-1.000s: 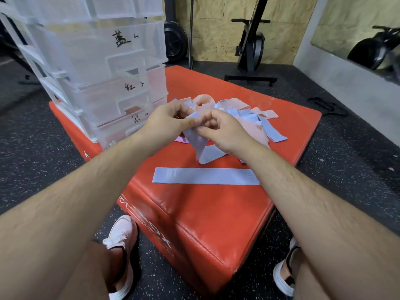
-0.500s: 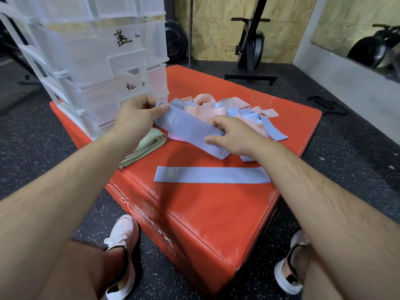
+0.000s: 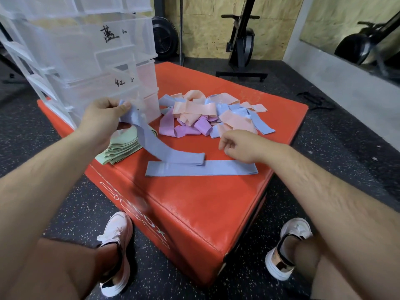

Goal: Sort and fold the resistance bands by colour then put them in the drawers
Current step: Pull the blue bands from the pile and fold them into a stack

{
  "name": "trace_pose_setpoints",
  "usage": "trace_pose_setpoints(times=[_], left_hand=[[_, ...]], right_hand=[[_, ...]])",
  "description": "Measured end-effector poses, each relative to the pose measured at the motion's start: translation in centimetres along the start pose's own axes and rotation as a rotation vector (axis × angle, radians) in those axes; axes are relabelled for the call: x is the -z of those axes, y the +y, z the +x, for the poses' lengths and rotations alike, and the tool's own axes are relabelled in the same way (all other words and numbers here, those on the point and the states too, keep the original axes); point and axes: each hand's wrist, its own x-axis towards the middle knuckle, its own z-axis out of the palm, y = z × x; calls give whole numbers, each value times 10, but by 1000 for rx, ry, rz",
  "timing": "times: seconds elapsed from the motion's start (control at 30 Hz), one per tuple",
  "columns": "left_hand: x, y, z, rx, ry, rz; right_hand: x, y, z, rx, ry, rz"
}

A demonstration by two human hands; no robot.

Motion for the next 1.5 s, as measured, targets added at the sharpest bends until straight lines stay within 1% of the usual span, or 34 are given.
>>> trace_pose_setpoints(times=[0.1, 0.17, 0.27, 0.37, 0.6, 0.83, 0.9, 1.0, 1.07, 1.13, 1.27, 1.37, 1.5], left_hand=[[2, -4, -2, 3, -56, 50], [1, -6, -2, 11, -62, 90], [-2, -7, -4, 19, -89, 116], [-6, -6, -6, 13, -113, 148], [-8, -10, -5, 5, -104, 165], [-2, -9, 1, -5, -98, 190], [1, -6, 3, -6, -76, 223], [8, -3, 6, -6, 19, 283], [12, -2, 8, 2, 55, 314], [15, -7, 7, 18, 36, 376], [13, -22, -2, 80, -92, 444], [2, -30, -15, 72, -142, 537], [-15, -36, -32, 85, -213, 595]], right_hand=[[-2, 2, -2, -7, 61, 94], [-9, -2, -2, 11, 60, 103], [-25, -18, 5, 27, 41, 54], [-41, -40, 20, 30, 84, 23], [-76, -68, 68, -84, 61, -131], [-78, -78, 82, -127, 83, -76], [-66, -72, 75, -116, 136, 1], [-35, -55, 56, -113, 261, 252], [-13, -38, 42, -164, 336, 341], [4, -19, 27, -228, 374, 421], [18, 10, -5, -277, 357, 532], [14, 26, -20, -315, 301, 529], [6, 47, -33, -362, 263, 462]])
